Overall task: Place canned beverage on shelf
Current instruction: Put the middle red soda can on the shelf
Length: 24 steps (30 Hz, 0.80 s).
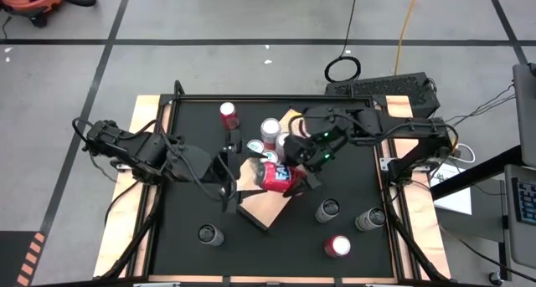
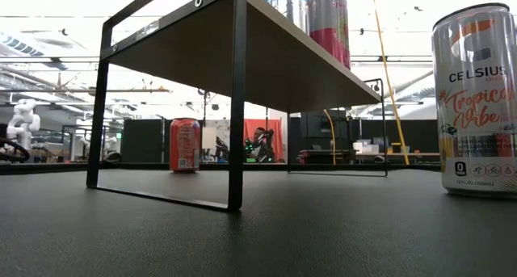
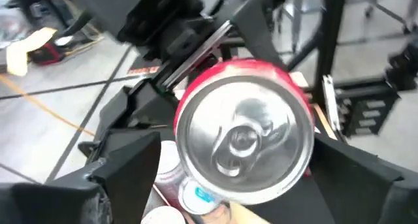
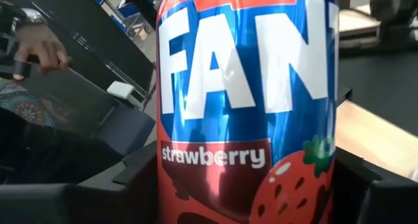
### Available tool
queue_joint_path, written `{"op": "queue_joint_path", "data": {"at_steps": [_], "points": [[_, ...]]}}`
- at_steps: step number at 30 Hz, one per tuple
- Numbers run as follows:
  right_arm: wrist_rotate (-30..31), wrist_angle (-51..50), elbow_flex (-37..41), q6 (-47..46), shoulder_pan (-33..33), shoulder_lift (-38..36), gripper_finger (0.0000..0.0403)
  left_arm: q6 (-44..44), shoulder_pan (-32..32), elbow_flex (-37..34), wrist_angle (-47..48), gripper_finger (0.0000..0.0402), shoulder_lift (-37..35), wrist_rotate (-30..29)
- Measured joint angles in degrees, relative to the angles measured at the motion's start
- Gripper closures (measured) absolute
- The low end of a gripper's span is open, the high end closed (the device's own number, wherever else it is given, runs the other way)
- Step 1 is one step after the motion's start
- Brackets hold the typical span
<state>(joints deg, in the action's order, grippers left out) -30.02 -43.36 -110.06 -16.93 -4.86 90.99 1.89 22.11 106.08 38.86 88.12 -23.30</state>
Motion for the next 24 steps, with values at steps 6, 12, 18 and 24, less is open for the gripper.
{"op": "queue_joint_path", "data": {"at_steps": [6, 12, 18, 24], "points": [[-0.02, -0.39, 0.02, 0.13, 2.47, -3.48, 0.0125, -1.86, 0.71, -0.01, -6.0, 0.0031, -0.07, -6.75], [4.63, -0.08, 0.02, 0.13, 4.19, -7.02, 0.0125, -12.13, 0.9, -0.01, -9.12, 0.0031, -0.11, -15.53], [12.54, 4.77, 0.02, -1.22, 4.17, -9.36, 0.0125, -24.42, 0.0, 0.0, -10.79, 0.0031, -0.11, -20.44], [19.64, 16.8, 0.02, -5.27, 4.15, -9.74, 0.0124, -27.03, -0.39, -0.02, -17.49, 0.0032, -0.09, -20.29]]}}
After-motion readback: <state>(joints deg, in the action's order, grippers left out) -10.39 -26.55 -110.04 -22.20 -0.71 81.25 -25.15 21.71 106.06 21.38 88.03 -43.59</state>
